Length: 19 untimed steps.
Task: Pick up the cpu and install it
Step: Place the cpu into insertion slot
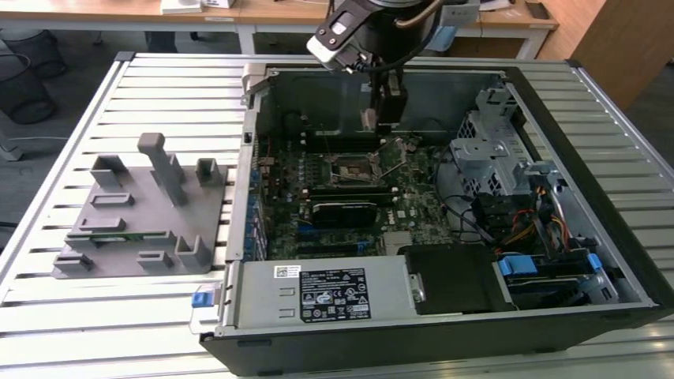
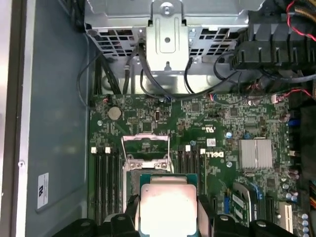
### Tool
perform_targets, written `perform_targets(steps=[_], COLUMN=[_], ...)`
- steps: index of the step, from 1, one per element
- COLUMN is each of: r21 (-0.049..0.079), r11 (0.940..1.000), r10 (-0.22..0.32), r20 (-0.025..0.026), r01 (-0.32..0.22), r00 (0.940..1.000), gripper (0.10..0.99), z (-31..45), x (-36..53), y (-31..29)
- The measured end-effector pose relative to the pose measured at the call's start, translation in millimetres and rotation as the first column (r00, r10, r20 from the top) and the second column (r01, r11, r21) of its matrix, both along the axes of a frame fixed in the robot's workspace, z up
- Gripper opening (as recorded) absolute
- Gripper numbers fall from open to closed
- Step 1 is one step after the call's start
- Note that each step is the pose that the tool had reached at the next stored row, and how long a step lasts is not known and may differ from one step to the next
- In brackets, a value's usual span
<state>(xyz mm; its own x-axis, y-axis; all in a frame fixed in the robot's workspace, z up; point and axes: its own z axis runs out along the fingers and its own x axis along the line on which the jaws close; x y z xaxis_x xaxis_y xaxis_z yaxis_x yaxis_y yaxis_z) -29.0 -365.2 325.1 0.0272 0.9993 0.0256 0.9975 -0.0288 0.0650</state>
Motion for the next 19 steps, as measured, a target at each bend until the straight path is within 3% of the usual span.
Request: perform_targets(steps=[3,9,15,19], r21=[-0.001,-0.001,-0.002,-0.002], r11=[1.0,0.9986,0.9985,0.9976], r10=[-0.002,0.053,0.056,0.069], r20=[-0.0001,0.0053,0.0066,0.0079], r01=[0.002,-0.053,-0.055,-0.069], r00=[1.0,0.9986,0.9984,0.9976], gripper=[0.545,0.545,0.545,0.545], z=[-5.2,-16.0,-26.9,-34.2], x=[-1.8,-5.8,-10.0,-11.7], y=[3.1,4.0,14.2,16.8])
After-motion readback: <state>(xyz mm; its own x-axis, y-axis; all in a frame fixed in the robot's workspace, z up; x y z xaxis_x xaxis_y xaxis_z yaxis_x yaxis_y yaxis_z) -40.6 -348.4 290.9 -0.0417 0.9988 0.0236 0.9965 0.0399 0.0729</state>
